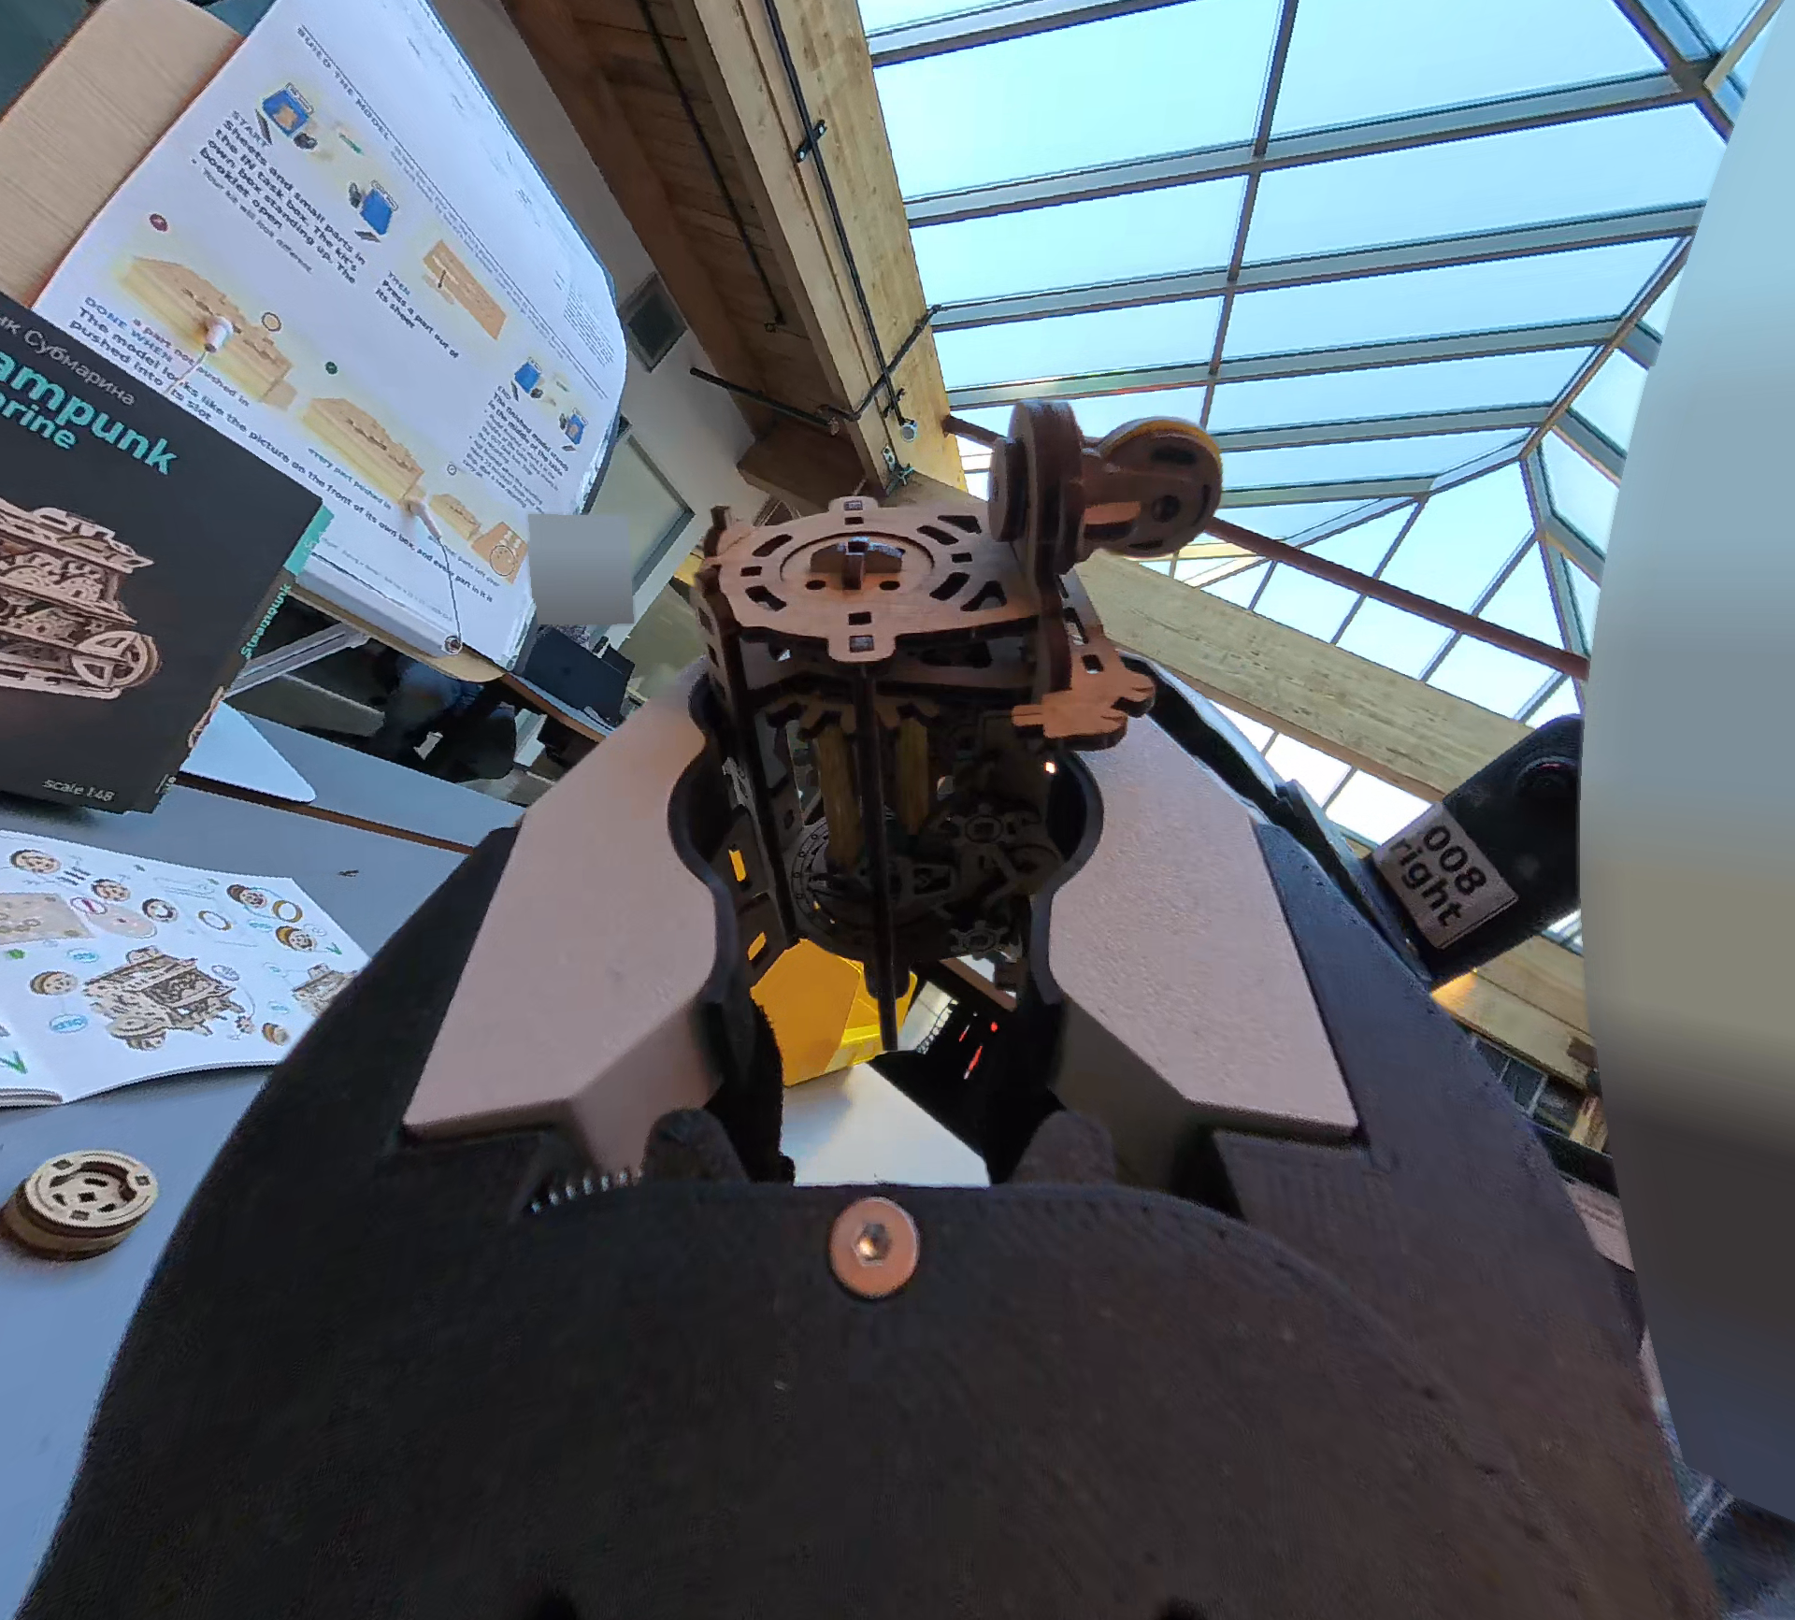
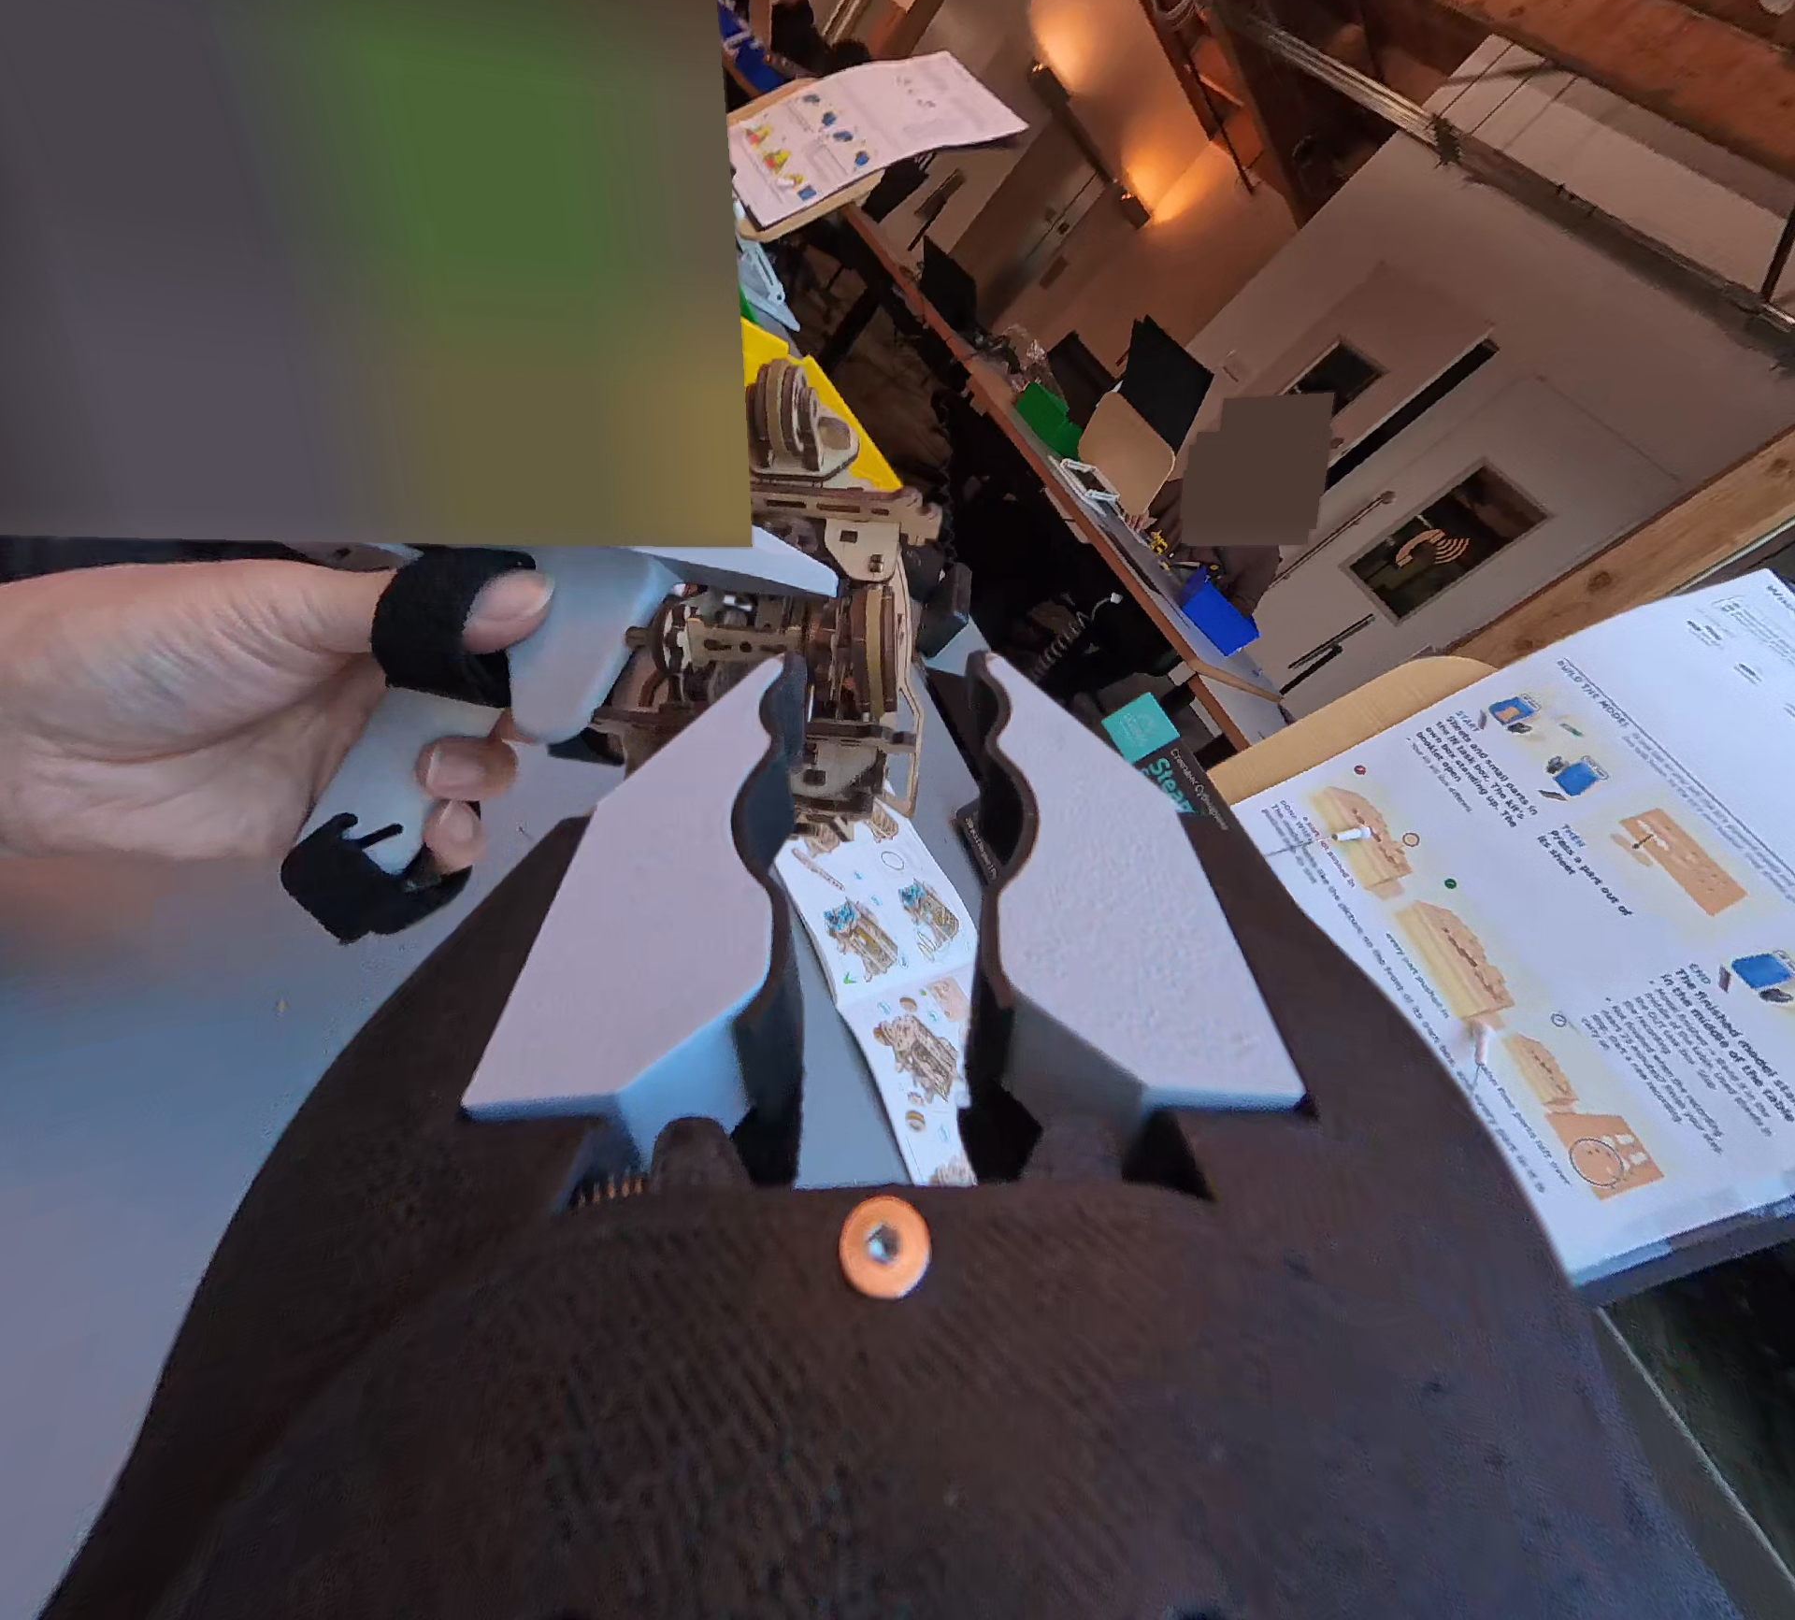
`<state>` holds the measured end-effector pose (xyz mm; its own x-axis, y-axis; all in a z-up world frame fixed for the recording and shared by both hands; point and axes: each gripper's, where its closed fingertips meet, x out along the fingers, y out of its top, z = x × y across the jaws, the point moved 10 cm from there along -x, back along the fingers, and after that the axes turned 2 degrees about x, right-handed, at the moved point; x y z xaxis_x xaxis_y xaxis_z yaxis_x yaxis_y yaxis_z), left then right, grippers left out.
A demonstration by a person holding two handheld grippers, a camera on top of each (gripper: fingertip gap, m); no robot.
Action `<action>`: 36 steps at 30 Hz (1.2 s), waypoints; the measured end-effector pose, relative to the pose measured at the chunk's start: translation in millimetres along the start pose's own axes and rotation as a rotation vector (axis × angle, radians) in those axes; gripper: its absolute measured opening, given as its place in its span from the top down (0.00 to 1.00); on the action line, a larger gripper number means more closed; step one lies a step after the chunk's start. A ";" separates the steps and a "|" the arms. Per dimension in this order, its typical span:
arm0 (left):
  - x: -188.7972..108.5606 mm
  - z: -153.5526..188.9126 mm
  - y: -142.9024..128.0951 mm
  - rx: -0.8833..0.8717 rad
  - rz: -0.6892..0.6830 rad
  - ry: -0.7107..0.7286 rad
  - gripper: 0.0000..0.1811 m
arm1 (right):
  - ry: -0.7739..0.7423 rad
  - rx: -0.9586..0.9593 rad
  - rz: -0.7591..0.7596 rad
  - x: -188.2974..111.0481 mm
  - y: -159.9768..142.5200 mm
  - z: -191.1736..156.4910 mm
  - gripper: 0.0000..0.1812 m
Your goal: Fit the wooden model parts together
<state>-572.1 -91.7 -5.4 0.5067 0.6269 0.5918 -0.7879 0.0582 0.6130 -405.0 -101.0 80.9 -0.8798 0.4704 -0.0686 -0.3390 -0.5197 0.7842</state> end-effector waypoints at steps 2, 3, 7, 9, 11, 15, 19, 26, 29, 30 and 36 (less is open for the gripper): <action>0.5 1.9 0.2 0.017 -0.002 0.005 0.65 | 0.021 -0.019 -0.054 3.7 2.1 0.3 0.83; 0.6 3.0 0.4 0.034 -0.001 0.012 0.65 | 0.036 -0.023 -0.071 5.6 3.5 -0.5 0.85; -0.1 6.5 2.2 0.103 0.014 0.034 0.65 | 0.043 -0.004 -0.143 11.3 7.0 -1.8 0.89; -0.6 8.0 3.2 0.120 0.023 0.035 0.65 | 0.049 0.005 -0.156 11.8 9.4 -1.8 0.89; -0.9 9.8 4.1 0.135 0.036 0.031 0.65 | 0.053 -0.002 -0.158 11.8 11.8 -1.6 0.89; -0.4 12.3 6.0 0.151 0.040 0.023 0.65 | 0.051 -0.021 -0.166 11.2 15.4 -1.8 0.90; -0.5 13.5 6.4 0.153 0.048 0.015 0.65 | 0.065 0.003 -0.147 10.4 15.1 -1.2 0.91; 1.6 15.2 8.5 0.163 0.020 -0.009 0.65 | 0.081 -0.026 -0.118 7.4 15.7 0.2 0.90; 2.6 16.2 8.8 0.168 0.005 -0.012 0.65 | 0.103 -0.054 -0.119 6.3 16.6 1.8 0.90; 2.6 16.5 8.5 0.170 0.003 -0.010 0.65 | 0.108 -0.063 -0.122 6.1 16.6 2.2 0.89; 2.6 15.1 6.8 0.166 -0.011 -0.010 0.65 | 0.132 -0.058 -0.125 5.7 14.3 2.9 0.90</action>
<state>-570.8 -101.4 8.2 0.5190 0.6194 0.5890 -0.7142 -0.0644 0.6970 -413.9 -103.6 93.5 -0.8644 0.4384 -0.2462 -0.4636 -0.5051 0.7280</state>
